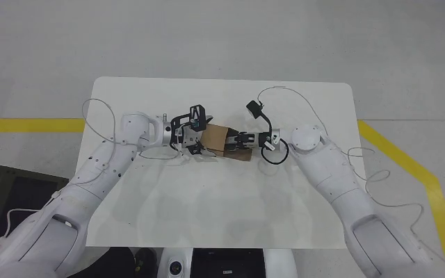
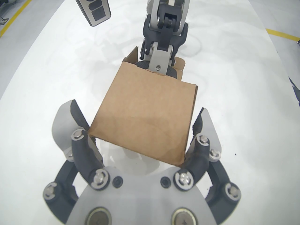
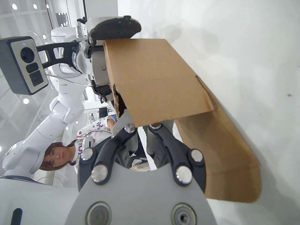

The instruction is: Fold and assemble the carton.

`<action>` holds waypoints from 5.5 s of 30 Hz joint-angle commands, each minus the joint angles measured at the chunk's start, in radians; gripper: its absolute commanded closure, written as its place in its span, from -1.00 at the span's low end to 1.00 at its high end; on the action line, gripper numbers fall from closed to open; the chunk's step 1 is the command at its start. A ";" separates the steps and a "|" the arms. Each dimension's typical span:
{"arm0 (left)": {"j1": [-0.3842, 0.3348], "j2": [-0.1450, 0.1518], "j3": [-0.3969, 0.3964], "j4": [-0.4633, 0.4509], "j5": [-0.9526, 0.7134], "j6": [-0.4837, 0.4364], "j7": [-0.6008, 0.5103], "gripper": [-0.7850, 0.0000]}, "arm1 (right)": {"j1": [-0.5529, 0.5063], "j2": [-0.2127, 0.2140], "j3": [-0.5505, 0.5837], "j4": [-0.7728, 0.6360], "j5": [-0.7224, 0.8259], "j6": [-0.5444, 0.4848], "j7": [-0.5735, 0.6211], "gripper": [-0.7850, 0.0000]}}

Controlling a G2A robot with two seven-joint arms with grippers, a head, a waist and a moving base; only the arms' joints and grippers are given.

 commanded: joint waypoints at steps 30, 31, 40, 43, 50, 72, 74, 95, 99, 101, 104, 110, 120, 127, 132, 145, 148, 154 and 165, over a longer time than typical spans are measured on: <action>-0.007 0.009 0.004 -0.002 -0.031 0.000 -0.017 -1.00 | 0.067 0.037 0.050 0.017 -0.149 -0.005 0.027 1.00; -0.007 0.009 0.004 -0.003 -0.030 0.000 -0.016 -1.00 | 0.072 0.032 0.041 0.028 -0.143 -0.012 0.028 1.00; -0.006 0.011 0.004 -0.005 -0.026 0.000 -0.014 -1.00 | 0.108 -0.004 -0.016 0.095 -0.110 -0.043 0.055 1.00; -0.004 0.011 0.003 -0.007 -0.027 0.000 -0.012 -1.00 | 0.109 -0.013 -0.027 0.102 -0.102 -0.040 0.054 1.00; 0.000 0.012 0.001 -0.011 -0.022 0.000 -0.012 -1.00 | 0.099 -0.035 -0.052 0.115 -0.068 -0.034 0.030 1.00; 0.012 0.011 -0.018 -0.021 -0.008 0.000 -0.024 -1.00 | 0.120 -0.106 -0.106 0.207 0.020 -0.073 0.030 1.00; 0.013 0.011 -0.020 -0.020 -0.008 0.000 -0.026 -1.00 | 0.124 -0.112 -0.110 0.217 0.022 -0.077 0.030 1.00; 0.022 0.010 -0.040 -0.017 -0.025 0.000 -0.036 -1.00 | 0.140 -0.097 -0.057 0.254 0.007 -0.088 0.044 1.00; 0.025 0.010 -0.044 -0.015 -0.037 0.000 -0.039 -1.00 | 0.118 -0.065 -0.013 0.214 -0.020 -0.076 0.032 1.00; 0.026 0.011 -0.045 -0.016 -0.040 0.000 -0.042 -1.00 | 0.101 -0.046 0.013 0.182 -0.034 -0.063 0.030 1.00; 0.028 0.011 -0.047 -0.018 -0.045 0.000 -0.045 -1.00 | 0.070 -0.015 0.058 0.114 -0.060 -0.034 0.031 1.00; 0.028 0.012 -0.053 -0.018 -0.048 0.000 -0.048 -1.00 | -0.035 0.056 0.174 -0.094 -0.151 0.086 0.031 0.92; 0.033 0.013 -0.058 -0.027 -0.049 0.000 -0.049 -1.00 | -0.243 0.134 0.327 -0.396 -0.273 0.290 0.037 0.69; 0.036 0.015 -0.061 -0.032 -0.049 0.000 -0.050 -1.00 | -0.248 0.135 0.301 -0.388 -0.275 0.300 0.043 0.57; 0.039 0.016 -0.065 -0.036 -0.050 0.000 -0.051 -1.00 | -0.211 0.126 0.261 -0.330 -0.272 0.278 0.037 0.50; 0.044 0.020 -0.070 -0.048 -0.050 0.000 -0.057 -1.00 | -0.103 0.087 0.150 -0.193 -0.213 0.211 0.040 0.48; 0.045 0.020 -0.071 -0.050 -0.050 0.000 -0.058 -1.00 | -0.083 0.078 0.133 -0.181 -0.190 0.192 0.036 0.48; 0.046 0.021 -0.071 -0.054 -0.048 0.000 -0.063 -1.00 | -0.054 0.069 0.109 -0.181 -0.185 0.183 0.039 0.47; 0.046 0.021 -0.070 -0.054 -0.044 0.000 -0.068 -1.00 | -0.026 0.046 0.065 -0.187 -0.139 0.160 0.023 0.29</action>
